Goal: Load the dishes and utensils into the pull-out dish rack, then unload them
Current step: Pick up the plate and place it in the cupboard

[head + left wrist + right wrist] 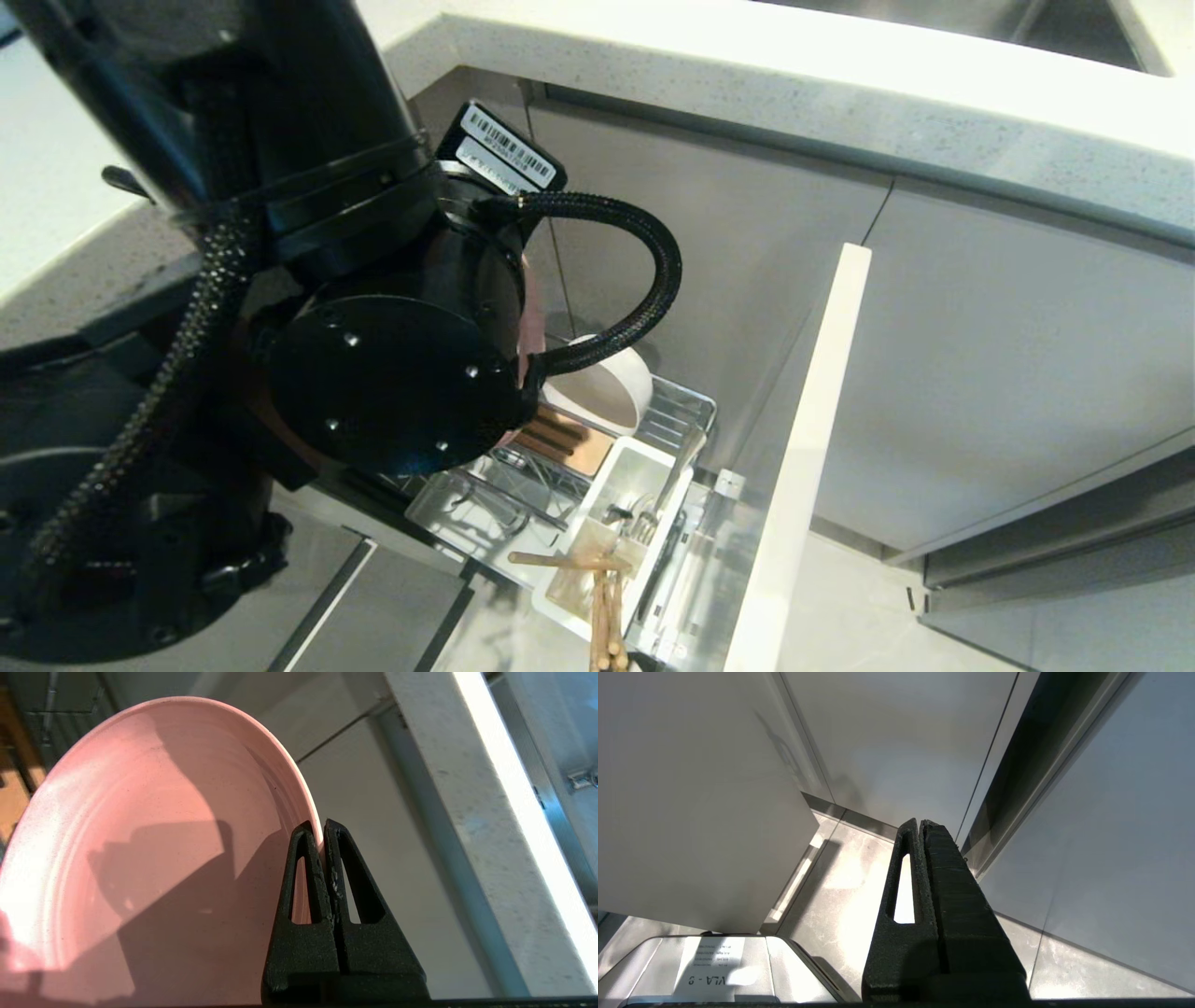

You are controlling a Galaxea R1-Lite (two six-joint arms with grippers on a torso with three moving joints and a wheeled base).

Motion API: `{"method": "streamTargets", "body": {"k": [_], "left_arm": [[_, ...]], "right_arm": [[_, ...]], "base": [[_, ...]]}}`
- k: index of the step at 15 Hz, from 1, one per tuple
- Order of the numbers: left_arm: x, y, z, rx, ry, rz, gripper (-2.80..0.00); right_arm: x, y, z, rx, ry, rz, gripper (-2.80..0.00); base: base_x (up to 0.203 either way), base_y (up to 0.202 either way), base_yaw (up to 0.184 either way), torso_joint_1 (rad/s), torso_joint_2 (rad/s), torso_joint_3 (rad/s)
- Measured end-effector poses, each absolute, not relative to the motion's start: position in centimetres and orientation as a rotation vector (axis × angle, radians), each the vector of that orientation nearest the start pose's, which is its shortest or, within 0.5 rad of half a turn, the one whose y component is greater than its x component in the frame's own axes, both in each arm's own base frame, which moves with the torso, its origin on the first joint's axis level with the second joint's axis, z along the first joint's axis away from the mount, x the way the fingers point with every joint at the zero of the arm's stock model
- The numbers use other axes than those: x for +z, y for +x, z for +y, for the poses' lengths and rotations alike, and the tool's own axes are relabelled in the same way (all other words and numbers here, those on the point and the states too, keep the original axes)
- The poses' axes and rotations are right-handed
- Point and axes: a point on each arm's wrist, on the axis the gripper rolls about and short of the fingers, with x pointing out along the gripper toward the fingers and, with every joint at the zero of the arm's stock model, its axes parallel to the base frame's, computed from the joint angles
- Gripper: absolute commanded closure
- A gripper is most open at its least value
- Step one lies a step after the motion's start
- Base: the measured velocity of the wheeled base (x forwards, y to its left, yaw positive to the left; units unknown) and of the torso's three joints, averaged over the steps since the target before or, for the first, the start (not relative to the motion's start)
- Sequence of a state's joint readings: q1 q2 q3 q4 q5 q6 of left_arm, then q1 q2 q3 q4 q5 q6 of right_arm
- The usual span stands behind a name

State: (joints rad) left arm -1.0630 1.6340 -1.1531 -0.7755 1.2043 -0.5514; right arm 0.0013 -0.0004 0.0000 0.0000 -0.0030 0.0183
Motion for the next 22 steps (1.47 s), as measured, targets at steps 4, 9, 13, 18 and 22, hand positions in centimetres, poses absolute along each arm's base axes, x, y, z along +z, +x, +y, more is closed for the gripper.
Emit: {"method": "streamTargets", "body": {"k": [4,9,13,18,22], "left_arm": [[29.3,16.1,-24.4,0.114,-0.814,-0.14,0.0],[27.5,15.5,-24.0,0.11,-0.885,-0.157,0.0],[27.6,15.1,-24.0,0.108,-0.953,-0.178,0.0],[27.3,15.0,-24.1,0.098,-0.979,-0.168,0.0],[27.1,15.0,-24.2,0.093,-1.053,-0.175,0.0]], "right_arm": [[7.5,-2.3,0.0,-0.002,0.018,0.0,0.0],[7.5,-2.3,0.0,-0.002,0.018,0.0,0.0],[7.5,-2.3,0.0,-0.002,0.018,0.0,0.0],[7.5,-2.3,0.0,-0.002,0.018,0.0,0.0],[7.5,-2.3,0.0,-0.002,0.018,0.0,0.0]], "base": [[0.0,0.0,0.0,0.0,0.0,0.0],[0.0,0.0,0.0,0.0,0.0,0.0],[0.0,0.0,0.0,0.0,0.0,0.0],[0.0,0.0,0.0,0.0,0.0,0.0],[0.0,0.0,0.0,0.0,0.0,0.0]]}}
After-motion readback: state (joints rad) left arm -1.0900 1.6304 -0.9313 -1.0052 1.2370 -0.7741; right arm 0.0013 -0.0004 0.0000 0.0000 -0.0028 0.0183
